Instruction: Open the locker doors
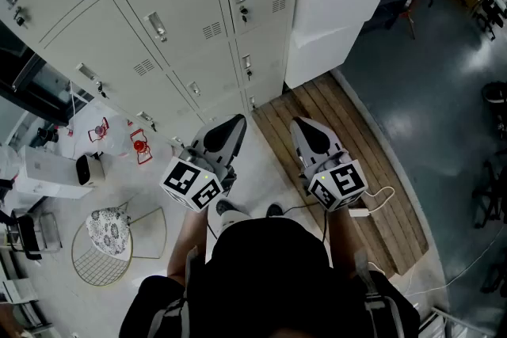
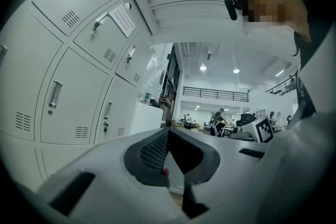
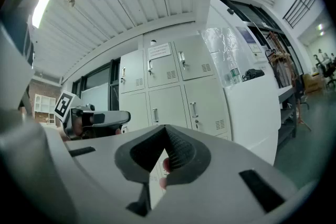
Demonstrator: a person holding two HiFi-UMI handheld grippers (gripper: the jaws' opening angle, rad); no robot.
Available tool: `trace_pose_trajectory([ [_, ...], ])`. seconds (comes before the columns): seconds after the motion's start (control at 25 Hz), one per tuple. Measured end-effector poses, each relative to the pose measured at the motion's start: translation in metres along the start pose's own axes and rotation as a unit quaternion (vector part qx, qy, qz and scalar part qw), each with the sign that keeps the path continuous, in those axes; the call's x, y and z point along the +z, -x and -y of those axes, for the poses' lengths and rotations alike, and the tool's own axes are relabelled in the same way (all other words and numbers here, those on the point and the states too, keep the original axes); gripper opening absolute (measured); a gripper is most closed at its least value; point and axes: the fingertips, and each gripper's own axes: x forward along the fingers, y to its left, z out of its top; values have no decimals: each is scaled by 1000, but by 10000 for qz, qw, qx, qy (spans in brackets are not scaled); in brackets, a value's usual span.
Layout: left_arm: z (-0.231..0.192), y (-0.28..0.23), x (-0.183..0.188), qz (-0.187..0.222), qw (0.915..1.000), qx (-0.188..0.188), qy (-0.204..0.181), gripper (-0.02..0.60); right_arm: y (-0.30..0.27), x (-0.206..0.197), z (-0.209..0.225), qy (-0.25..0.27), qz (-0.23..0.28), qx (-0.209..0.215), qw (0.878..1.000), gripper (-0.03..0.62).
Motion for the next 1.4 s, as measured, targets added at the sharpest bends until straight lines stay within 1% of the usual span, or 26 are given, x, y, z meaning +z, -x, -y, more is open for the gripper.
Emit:
trace_pose_trajectory([
  [0.16, 13, -3, -4, -44, 9999, -130, 66, 18, 6, -4, 7, -23, -150, -27, 9999, 3],
  [0.28, 20, -5, -4, -130, 9999, -85, 42, 17, 9, -3, 6, 21, -213, 41, 9998, 3],
  [0.4, 23, -8, 0, -114, 9999, -23, 28, 17, 11, -1, 5, 79, -239, 123, 9996, 3],
  [0.56, 25, -7, 4, -119, 9998, 90, -89, 17, 12, 0, 7, 132, -314, 145, 9993, 3],
  [0.64, 23, -6, 7, -100, 9998, 104, -127, 17, 11, 2, 8, 61, -325, 160, 9993, 3],
  [0.76, 19, -10, 13, -21, 9994, 106, -328, 17, 7, 6, 10, -106, -298, 261, 9992, 3],
  [0.88, 9, -18, 20, 44, 9990, 105, -441, 17, -2, 15, 15, -101, -203, 251, 9994, 3],
  [0.96, 2, -24, 26, 53, 9989, 43, -470, 17, -11, 23, 18, -51, -133, 227, 9996, 3],
  [1.08, -5, -38, 35, 59, 9987, -204, -456, 18, -24, 37, 24, 50, -37, 139, 9999, 3],
  [1.24, -19, -60, 48, 109, 9984, -460, -299, 18, -46, 54, 36, 192, 38, 76, 9998, 3],
  [1.4, -43, -80, 63, 96, 9976, -664, -187, 17, -79, 74, 46, 378, 150, 139, 9991, 3],
])
